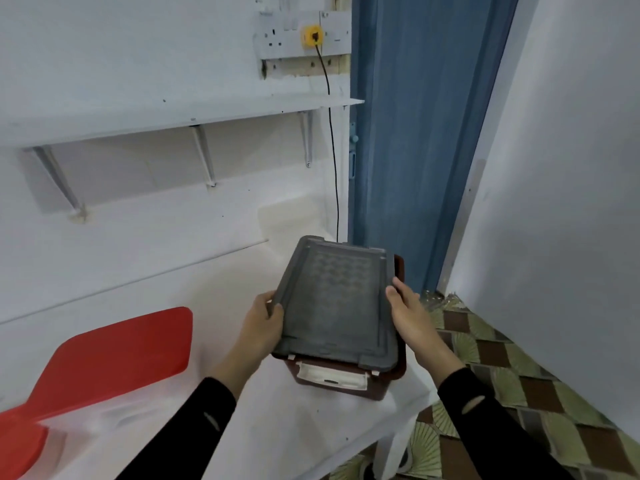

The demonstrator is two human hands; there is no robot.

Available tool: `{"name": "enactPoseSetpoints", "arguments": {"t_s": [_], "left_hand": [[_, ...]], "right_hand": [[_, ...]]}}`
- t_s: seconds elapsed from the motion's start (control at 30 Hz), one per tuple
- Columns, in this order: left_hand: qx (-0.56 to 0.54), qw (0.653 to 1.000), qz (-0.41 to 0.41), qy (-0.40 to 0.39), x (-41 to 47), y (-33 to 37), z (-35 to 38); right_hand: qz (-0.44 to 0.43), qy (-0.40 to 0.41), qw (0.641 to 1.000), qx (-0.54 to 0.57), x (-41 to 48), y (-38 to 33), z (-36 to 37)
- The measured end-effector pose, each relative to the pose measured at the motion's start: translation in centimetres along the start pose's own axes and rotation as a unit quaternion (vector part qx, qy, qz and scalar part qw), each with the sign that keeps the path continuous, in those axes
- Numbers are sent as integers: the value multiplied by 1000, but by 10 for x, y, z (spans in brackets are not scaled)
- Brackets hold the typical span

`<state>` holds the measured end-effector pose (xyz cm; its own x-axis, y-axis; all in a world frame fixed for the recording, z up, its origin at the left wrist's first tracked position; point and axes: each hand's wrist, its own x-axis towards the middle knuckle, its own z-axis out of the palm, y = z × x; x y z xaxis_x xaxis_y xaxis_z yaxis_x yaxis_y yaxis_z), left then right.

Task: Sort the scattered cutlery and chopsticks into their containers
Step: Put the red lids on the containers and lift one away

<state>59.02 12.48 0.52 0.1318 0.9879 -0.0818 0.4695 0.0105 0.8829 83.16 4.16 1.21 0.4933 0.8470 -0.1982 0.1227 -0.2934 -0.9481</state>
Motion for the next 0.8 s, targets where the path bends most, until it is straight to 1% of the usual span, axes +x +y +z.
{"name": "enactPoseSetpoints", "arguments": {"t_s": [0.07,0.1,0.13,0.2,0.23,0.3,0.37,0.4,0.47,0.5,0.53,0.57,0.6,0.67,0.73,0.8], "left_hand": [[61,998,31,-12,0,-7,6],[75,996,38,-19,1,-11,8],[71,996,40,-26,-1,-9,10],[47,998,27,-34,-2,-7,11],[26,999,13,-42,-3,-4,12],[-10,998,-24,-56,-1,0,11],[-65,991,-89,-72,4,2,5],[-107,982,-128,-92,8,1,1],[-178,959,-171,-138,14,-1,-7],[-175,959,-169,-144,20,0,-11],[-151,967,-155,-134,27,1,-14],[-108,980,-128,-103,33,4,-16],[-59,992,-97,-58,40,7,-19],[27,999,-22,17,53,10,-21],[108,993,46,20,64,6,-23],[148,986,74,11,67,5,-28]], "right_hand": [[-6,8,1000,24,-2,11,-2],[-5,12,999,39,-1,15,-3],[2,15,998,53,-3,14,-4],[47,23,996,78,0,12,-7],[75,18,992,104,1,9,-9],[125,-20,976,177,1,2,-14],[161,-57,959,224,4,1,-19],[175,-69,952,243,5,1,-21],[186,-89,945,253,3,-1,-22],[187,-105,947,240,0,-2,-22],[188,-121,950,218,-6,-2,-19],[189,-141,952,193,-17,-3,-15],[187,-157,955,167,-29,-3,-7],[181,-194,953,146,-60,-2,15],[191,-230,946,123,-91,-7,40],[193,-297,934,45,-113,-19,54]]}}
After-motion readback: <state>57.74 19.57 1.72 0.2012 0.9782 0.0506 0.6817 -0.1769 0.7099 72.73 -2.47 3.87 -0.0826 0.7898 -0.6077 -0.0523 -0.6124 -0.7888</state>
